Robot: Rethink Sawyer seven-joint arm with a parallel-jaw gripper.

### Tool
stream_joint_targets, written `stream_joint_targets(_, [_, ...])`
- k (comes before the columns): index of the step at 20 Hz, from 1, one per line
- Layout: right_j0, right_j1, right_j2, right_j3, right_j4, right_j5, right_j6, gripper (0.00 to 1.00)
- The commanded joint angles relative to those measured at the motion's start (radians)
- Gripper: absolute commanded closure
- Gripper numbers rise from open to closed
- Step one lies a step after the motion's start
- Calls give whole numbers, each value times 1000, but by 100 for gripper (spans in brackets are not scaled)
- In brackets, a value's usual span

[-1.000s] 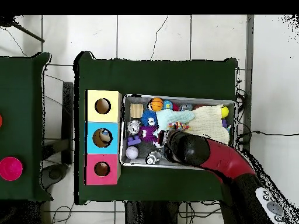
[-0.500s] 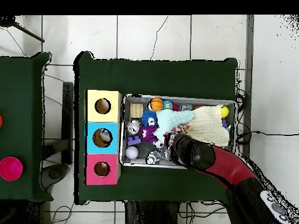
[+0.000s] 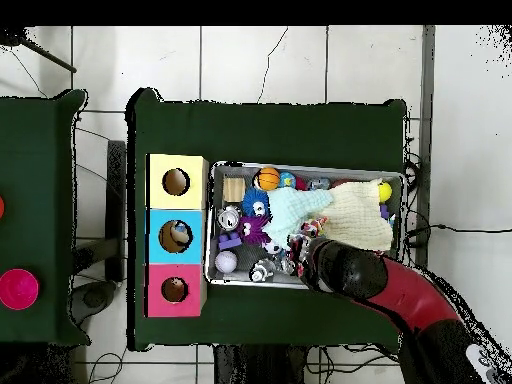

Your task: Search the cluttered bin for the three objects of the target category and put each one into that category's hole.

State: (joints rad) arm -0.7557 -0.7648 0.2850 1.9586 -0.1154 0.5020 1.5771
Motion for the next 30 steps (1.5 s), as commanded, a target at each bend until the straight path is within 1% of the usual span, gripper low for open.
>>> stream_joint_targets(1, [-8, 24, 39, -17, -57, 4, 5, 0])
stream_joint_targets(3, [3, 96, 46, -20, -68, -115, 44, 0])
stream_joint_targets(5, [23, 154, 38, -43, -74, -205, 76, 0])
stream_joint_targets(6, [33, 173, 34, -63, -73, -218, 80, 0])
stream_joint_targets(9, [52, 193, 31, -122, -53, -143, 56, 0])
stream_joint_targets(11, [54, 196, 36, -147, -57, -135, 32, 0])
stream_joint_targets(14, [58, 237, 36, -191, -55, -121, 10, 0])
stream_joint_targets(17, [60, 252, 39, -195, -61, -132, 11, 0])
stream_joint_targets(19, [49, 271, 48, -193, -71, -165, 13, 0])
stream_joint_targets(22, [9, 318, 85, -203, -89, -227, 0, 0])
stream_joint_targets(23, [-5, 325, 100, -205, -94, -227, -12, 0])
stream_joint_targets(24, [-8, 327, 102, -208, -105, -229, -6, 100])
stream_joint_targets(28, [-3, 320, 94, -199, -104, -246, 24, 100])
stream_joint_targets(30, [-4, 321, 96, -198, -97, -227, 29, 100])
